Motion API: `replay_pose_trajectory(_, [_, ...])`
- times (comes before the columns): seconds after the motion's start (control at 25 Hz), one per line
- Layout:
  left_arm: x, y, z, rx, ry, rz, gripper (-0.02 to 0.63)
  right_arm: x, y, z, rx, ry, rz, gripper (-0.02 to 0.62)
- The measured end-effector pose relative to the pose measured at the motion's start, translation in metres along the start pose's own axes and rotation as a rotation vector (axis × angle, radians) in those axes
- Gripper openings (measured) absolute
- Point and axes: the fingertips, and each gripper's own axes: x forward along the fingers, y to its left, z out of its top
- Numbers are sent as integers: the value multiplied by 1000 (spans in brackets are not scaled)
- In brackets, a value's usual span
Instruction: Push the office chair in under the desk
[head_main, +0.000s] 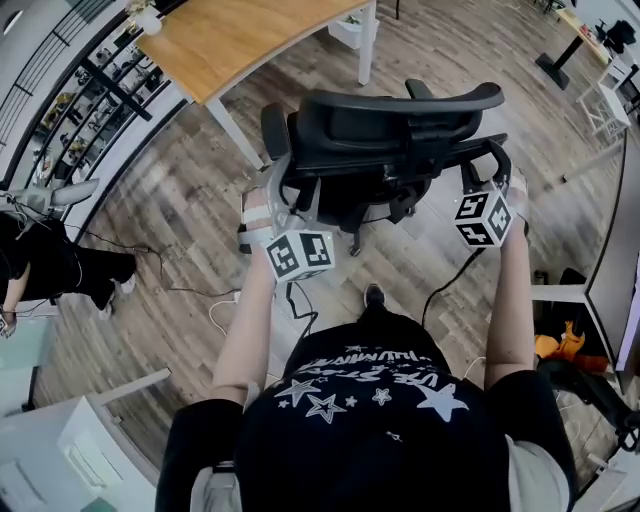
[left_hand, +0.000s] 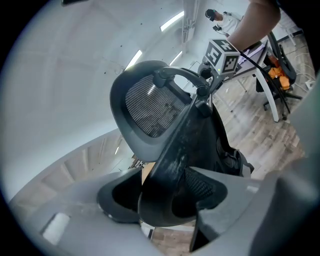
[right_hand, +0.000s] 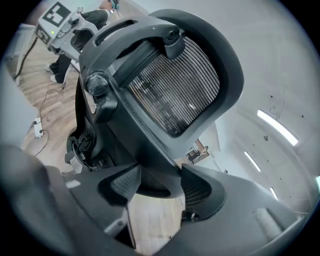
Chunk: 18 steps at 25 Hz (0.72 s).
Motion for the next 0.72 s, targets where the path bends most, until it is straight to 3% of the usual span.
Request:
replay_pose_trajectory(0.24, [32, 10, 0, 12, 49, 19, 268, 42, -15, 11, -52, -13, 41, 247])
replay_pose_trajectory(0.48, [54, 11, -4, 54, 110, 85, 268, 79, -23, 16, -145, -38, 23, 225])
replay_pose_trajectory(0.72, [82, 31, -7, 35, 162, 119, 268, 118, -36, 37, -213, -79, 49, 215])
